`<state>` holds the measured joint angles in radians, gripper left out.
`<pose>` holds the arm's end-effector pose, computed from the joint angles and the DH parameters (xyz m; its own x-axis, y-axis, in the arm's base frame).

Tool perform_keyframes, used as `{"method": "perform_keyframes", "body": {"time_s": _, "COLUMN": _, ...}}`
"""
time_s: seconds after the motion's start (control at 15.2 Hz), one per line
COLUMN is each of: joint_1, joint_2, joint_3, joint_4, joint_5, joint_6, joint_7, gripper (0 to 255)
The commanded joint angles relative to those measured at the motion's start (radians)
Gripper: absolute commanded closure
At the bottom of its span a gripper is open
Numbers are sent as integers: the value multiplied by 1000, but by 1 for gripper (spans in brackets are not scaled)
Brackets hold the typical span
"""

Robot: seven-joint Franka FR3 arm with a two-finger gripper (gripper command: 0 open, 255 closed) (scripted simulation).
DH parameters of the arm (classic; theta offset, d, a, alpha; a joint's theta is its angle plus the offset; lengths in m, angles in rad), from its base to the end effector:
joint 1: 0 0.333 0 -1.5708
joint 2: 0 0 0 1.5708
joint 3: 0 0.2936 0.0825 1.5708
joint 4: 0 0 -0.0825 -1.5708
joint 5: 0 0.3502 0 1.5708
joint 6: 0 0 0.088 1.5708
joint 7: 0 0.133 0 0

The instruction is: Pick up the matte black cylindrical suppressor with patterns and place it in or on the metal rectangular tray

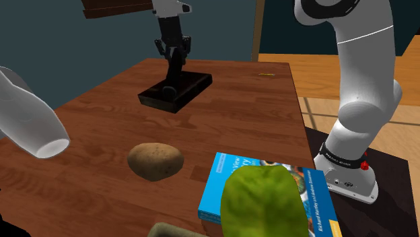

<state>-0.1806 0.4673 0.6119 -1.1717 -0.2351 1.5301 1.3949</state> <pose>0.6071 0.1551 0.5111 0.5252 -0.8504 -0.0321 -0.8500 -0.5260 0.0283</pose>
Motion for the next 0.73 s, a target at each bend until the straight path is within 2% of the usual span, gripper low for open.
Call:
{"method": "perform_keyframes", "body": {"time_s": 0.0, "joint_1": -4, "joint_2": 6, "joint_3": -3, "joint_4": -15, "joint_5": -3, "joint_6": 21, "joint_7": -3, "gripper": 255}}
{"method": "perform_keyframes", "body": {"time_s": 0.66, "joint_1": -39, "joint_2": -15, "joint_3": -4, "joint_4": -189, "joint_5": 6, "joint_6": 171, "joint_7": 1, "gripper": 255}}
